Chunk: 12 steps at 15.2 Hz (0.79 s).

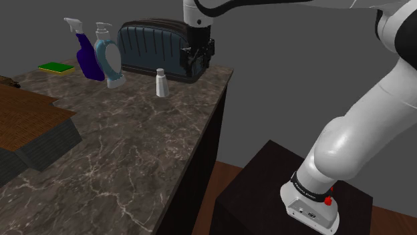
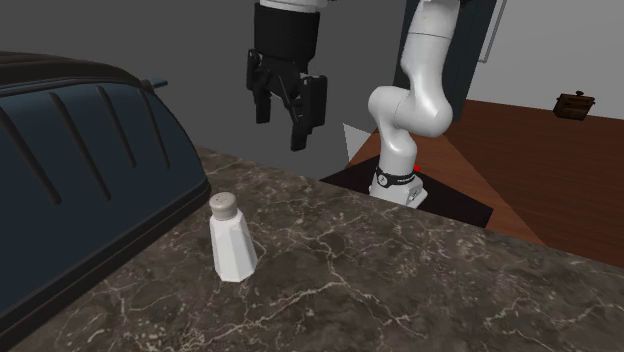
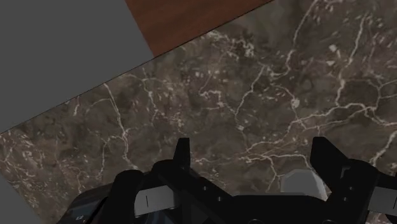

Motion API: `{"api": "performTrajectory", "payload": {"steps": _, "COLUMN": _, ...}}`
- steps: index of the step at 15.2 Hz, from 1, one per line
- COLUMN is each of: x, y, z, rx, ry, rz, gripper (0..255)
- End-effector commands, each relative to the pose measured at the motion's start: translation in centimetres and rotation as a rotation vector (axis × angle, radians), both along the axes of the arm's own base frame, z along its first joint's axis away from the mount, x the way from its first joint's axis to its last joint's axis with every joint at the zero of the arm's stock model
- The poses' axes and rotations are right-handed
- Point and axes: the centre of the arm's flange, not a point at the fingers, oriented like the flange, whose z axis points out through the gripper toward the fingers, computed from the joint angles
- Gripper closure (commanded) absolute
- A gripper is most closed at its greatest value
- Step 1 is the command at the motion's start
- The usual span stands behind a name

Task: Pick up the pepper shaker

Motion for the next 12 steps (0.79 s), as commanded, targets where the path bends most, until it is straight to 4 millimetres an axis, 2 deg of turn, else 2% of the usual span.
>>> {"api": "performTrajectory", "payload": {"steps": 1, "x": 1.9, "y": 1.4, "z": 0.2, "rx": 0.006, "ry": -0.012, "rz": 0.000, "gripper": 0}}
{"api": "performTrajectory", "payload": {"steps": 11, "x": 12.0, "y": 8.1, "z": 1.0, "rx": 0.031, "ry": -0.070, "rz": 0.005, "gripper": 0}}
{"api": "performTrajectory", "payload": {"steps": 12, "x": 12.0, "y": 8.1, "z": 0.5, "rx": 0.031, "ry": -0.070, "rz": 0.005, "gripper": 0}}
